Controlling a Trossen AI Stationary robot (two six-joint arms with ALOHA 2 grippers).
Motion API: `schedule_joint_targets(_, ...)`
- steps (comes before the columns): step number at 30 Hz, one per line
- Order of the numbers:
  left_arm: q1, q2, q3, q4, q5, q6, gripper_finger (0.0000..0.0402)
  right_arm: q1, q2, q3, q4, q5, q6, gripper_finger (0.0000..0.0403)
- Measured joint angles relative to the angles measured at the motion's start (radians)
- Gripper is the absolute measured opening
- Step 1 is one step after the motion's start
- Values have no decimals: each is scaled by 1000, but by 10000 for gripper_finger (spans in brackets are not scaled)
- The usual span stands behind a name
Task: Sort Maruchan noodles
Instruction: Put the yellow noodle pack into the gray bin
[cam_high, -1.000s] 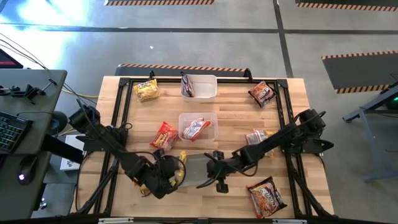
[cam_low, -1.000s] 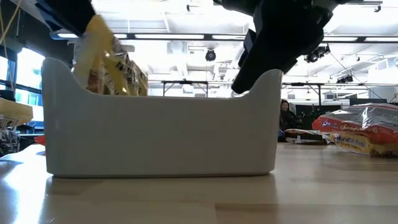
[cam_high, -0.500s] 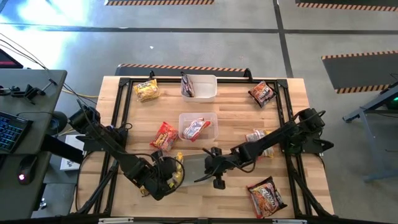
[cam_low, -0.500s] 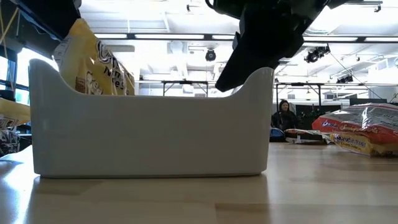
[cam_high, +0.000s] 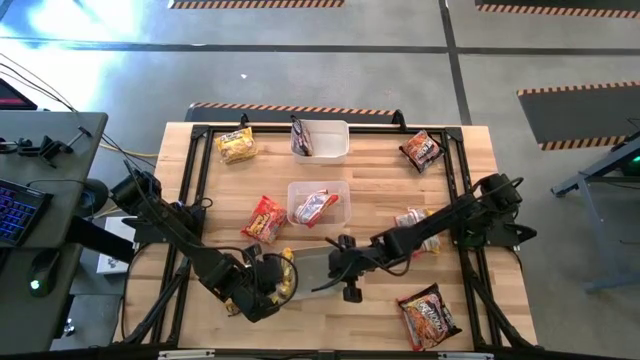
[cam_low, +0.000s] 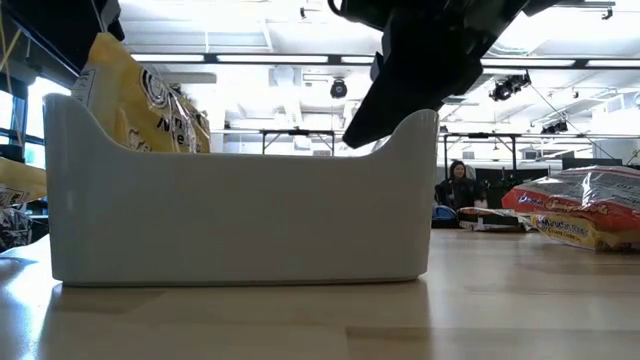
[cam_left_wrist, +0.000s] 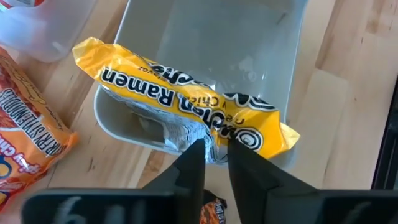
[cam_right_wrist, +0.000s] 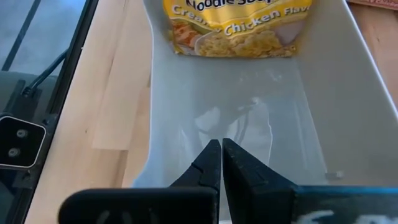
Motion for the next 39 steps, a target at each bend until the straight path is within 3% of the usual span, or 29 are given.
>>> schedule_joint_targets(10,-19,-4,0,-50,21,-8,118,-7,0,0,34,12,-19,0)
schedule_joint_targets(17,-54,-8,0,-89,-38,-27,122,-50,78,0,260,-5,-38,0)
schedule_joint_targets(24,-133,-27,-21,-231,-158,-183,95,-94,155,53,341,11,-34,0)
schedule_joint_targets(29,-123,-26,-172,-81,-164,-233,57,-107,215,115,337,-10,-51,0)
schedule_joint_targets(34,-97,-26,-261,25,-295,-237,21,-111,253,143,314,-5,-26,0)
schedule_joint_targets(39,-46,-26,-325,120,-330,-197,2,-122,271,143,343,35,3,0)
